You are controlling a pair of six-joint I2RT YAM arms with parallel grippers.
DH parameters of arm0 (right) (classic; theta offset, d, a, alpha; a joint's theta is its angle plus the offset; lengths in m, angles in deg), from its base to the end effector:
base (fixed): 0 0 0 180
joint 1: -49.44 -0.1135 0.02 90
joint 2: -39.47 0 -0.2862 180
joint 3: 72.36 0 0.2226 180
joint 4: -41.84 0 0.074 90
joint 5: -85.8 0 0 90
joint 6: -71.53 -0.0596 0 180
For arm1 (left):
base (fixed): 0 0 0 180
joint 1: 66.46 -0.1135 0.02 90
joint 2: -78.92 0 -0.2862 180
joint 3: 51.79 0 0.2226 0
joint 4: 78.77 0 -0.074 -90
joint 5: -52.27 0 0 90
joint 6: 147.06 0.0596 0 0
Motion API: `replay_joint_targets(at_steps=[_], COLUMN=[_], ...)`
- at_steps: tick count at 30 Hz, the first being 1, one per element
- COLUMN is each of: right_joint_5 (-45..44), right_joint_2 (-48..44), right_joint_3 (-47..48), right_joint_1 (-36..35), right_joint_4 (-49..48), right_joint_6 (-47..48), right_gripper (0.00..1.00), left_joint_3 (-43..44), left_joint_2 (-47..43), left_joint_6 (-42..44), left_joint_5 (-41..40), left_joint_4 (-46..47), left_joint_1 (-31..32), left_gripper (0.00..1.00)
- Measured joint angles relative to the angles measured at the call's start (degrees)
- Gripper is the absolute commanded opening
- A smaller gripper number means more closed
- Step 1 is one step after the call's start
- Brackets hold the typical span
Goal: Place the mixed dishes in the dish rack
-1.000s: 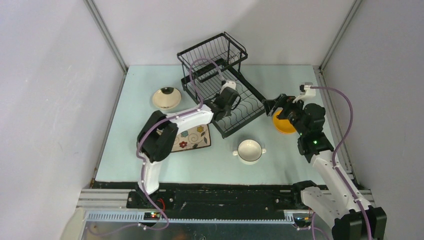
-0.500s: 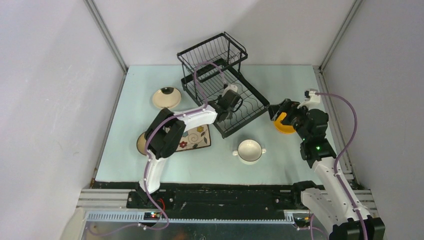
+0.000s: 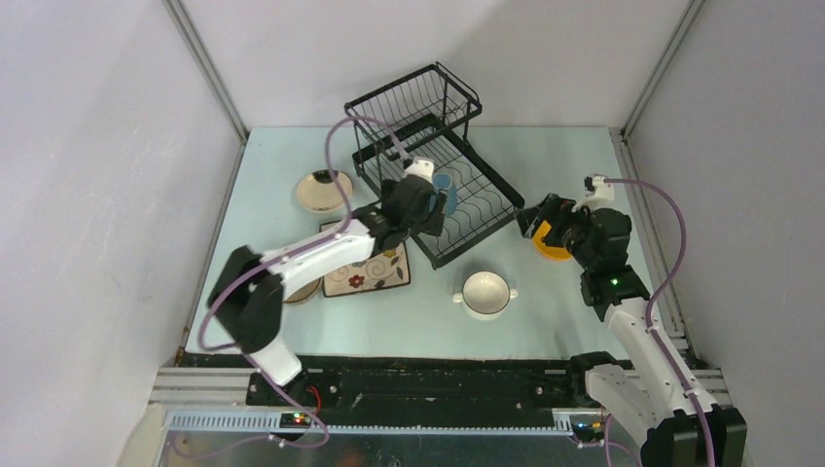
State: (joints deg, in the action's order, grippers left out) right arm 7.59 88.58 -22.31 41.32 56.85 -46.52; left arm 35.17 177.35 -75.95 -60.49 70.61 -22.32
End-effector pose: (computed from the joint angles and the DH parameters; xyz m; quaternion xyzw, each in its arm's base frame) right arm 0.1800 0.0380 0.3013 0.0735 0.7833 0.2669 0.5566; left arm 0.2858 -0.2452 0.2659 0.1176 0.8917 -0.0543 0.4336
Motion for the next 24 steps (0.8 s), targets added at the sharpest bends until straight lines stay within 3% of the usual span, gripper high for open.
replay_joint_targets(at_steps=[7, 15, 24], right_joint_5=[0.0, -6.78, -12.79], right_joint_2=[3.65, 9.4, 25.68], right_joint_3=[0.0, 0.02, 7.52], right_joint_1=[-1.29, -13.42, -20.59], right_joint_4=[-0.81, -7.02, -10.45], right_joint_6=[-2.14, -5.01, -9.11], right_gripper=[0.89, 0.87, 0.82], left_joint_3=[-6.99, -21.88, -38.6], left_joint_2=[-16.74, -29.57, -50.86], left_joint_6=[-0.26, -6.86, -13.92], left_joint_5=[-0.52, -0.26, -2.95], left_joint_4=[0.92, 0.81, 2.54], left_joint_1=[-0.15, -4.26, -8.85], left_gripper=[1.0, 0.99, 0.99])
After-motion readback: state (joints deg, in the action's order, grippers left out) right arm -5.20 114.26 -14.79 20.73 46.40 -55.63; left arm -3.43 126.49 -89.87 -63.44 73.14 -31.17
